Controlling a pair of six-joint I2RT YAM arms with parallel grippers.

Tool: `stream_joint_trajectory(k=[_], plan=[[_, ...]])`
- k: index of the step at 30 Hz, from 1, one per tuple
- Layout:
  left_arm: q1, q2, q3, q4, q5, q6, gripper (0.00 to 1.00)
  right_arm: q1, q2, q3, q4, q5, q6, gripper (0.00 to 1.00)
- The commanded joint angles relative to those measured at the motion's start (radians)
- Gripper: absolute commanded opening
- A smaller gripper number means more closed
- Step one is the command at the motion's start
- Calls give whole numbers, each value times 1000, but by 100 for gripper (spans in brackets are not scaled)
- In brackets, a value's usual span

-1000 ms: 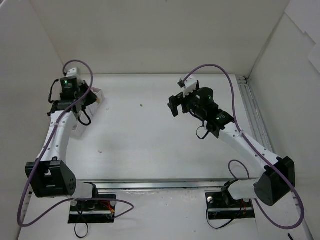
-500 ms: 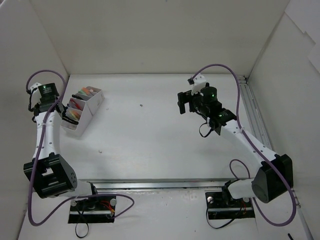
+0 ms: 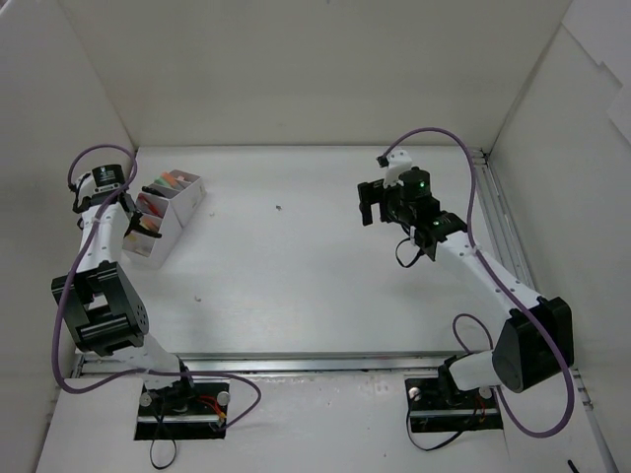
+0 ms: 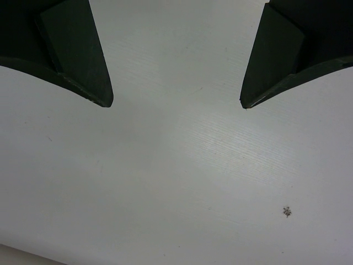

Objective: Sort the stationery into containers
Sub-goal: Place the stationery in the storage box, then reset both arms

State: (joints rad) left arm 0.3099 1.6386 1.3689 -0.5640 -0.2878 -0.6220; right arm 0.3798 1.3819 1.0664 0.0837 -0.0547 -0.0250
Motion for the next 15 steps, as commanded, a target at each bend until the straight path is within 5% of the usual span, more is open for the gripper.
stream_joint_trajectory(k=[1,7,15], plan=[[8,-19,35,19,-7,-38,0,-15,-35,24,34,21,5,98],[8,-11,32,16,6,-50,31,-16,-64,17,18,7,5,98],[8,-107,7,26,67,-3,52,-16,-132,-16,8,13,20,98]])
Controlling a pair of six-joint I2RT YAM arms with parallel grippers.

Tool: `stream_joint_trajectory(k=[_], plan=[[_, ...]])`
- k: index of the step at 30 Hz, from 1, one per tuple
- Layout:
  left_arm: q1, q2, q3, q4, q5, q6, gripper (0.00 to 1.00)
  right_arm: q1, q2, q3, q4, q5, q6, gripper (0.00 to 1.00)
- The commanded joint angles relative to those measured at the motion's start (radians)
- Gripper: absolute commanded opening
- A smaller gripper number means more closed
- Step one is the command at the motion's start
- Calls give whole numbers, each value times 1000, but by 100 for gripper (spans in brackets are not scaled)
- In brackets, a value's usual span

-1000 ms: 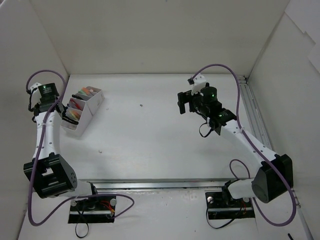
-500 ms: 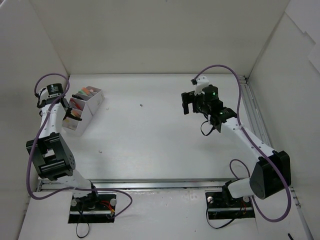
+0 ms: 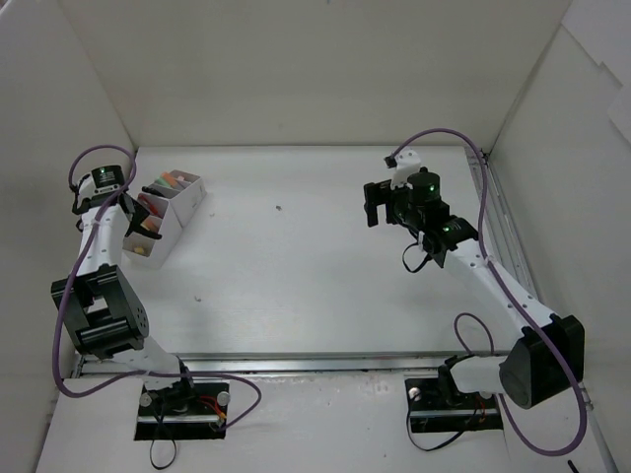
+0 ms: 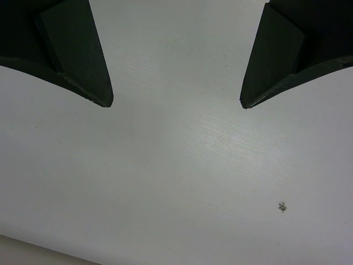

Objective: Sort the stationery into containers
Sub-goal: Reset both arms

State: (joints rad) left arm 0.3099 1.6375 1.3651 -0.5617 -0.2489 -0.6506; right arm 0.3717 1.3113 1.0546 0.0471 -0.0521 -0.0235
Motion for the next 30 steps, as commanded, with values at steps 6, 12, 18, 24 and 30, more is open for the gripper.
stream_joint_trajectory(k=[6,12,18,24,30], plan=[[-173,-289,-59,82,96,140,100,-14,-75,-48,33,103,128,98],[-328,-422,-130,98,56,152,99,-89,-81,-93,-41,140,330,98],[-448,-576,-236,140,36,145,100,-198,-113,-162,-125,98,467,98],[-534,-668,-302,114,-3,112,100,-215,-221,-203,-130,113,461,98],[-558,-685,-302,71,-58,86,100,-215,-313,-231,-138,158,474,98]])
